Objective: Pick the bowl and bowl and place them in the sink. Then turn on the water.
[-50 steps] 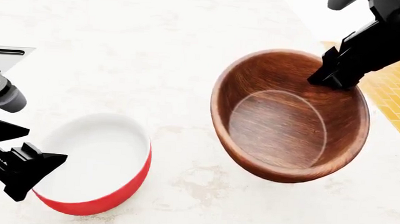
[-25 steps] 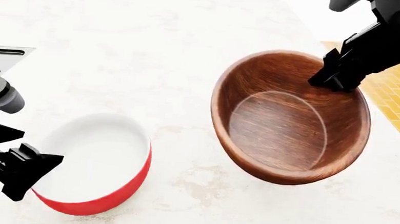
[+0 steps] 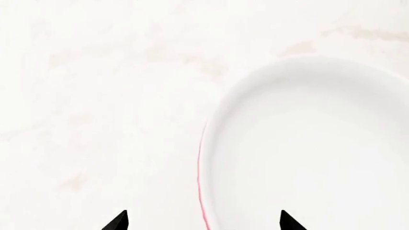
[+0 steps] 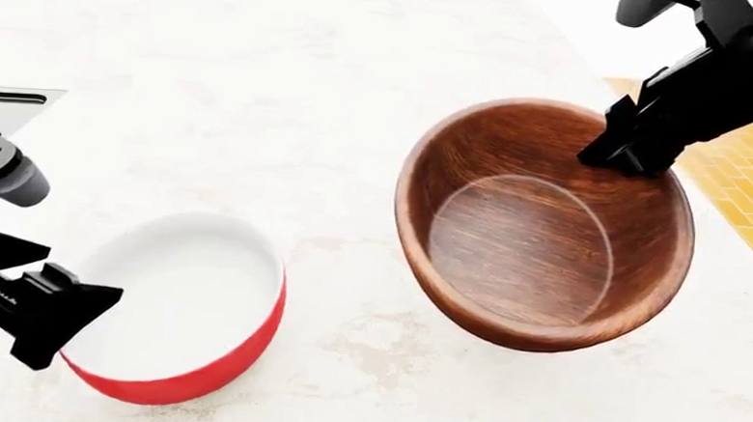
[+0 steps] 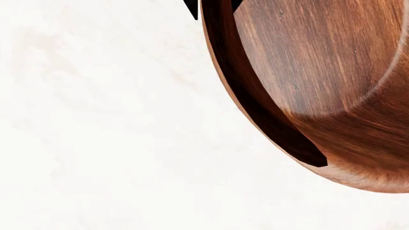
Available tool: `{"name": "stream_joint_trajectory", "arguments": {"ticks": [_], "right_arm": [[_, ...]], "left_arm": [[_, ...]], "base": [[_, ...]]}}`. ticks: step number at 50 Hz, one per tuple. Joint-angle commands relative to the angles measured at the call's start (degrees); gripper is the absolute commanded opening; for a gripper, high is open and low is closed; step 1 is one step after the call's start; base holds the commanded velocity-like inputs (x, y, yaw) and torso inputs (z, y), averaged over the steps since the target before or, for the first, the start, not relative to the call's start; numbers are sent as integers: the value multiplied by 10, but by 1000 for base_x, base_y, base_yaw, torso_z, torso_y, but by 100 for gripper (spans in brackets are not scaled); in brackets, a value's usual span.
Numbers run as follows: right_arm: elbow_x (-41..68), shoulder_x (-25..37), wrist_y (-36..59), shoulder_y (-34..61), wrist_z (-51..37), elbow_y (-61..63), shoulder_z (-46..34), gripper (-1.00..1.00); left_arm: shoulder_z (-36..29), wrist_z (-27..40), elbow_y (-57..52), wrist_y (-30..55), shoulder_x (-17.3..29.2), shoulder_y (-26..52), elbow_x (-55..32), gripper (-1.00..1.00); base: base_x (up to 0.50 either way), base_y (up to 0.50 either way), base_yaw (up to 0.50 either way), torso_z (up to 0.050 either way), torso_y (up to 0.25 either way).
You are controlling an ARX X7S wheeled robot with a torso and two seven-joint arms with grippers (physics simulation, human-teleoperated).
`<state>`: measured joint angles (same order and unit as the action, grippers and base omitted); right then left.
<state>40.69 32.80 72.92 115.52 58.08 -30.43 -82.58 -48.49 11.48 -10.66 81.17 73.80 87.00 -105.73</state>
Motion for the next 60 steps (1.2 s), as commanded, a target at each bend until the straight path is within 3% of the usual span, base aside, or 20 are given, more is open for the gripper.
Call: {"name": "stream_joint_trajectory", "arguments": {"ticks": [1,16,17,41,52,60], "right_arm": [[5,2,1,2,-2,2,3,-100],[3,0,-3,3,0,-2,0,-100],[4,-1,-3,3,0,-3,1,-100],[6,-1,-9,-1,-5,-6,4,-100],[6,-2,-12,0,-7,-8,6,-100],[9,-3,-20,5,-11,-12,19,-100]], "left_arm": [[-11,-15,3,-4,-11,-18,25,100],[-20,-65,0,-20,-11,-37,81,100],[-19,-64,1,-18,-11,-35,76,-100],[-22,-63,-12,-12,-14,-20,72,-100],[-4,-11,-14,-19,-15,17,5,-100],[27,-29,-5,-25,-15,61,-2,-100]], "base": [[0,0,0,0,0],[0,0,0,0,0],[0,0,0,0,0],[0,0,0,0,0],[0,0,0,0,0],[0,0,0,0,0]]}}
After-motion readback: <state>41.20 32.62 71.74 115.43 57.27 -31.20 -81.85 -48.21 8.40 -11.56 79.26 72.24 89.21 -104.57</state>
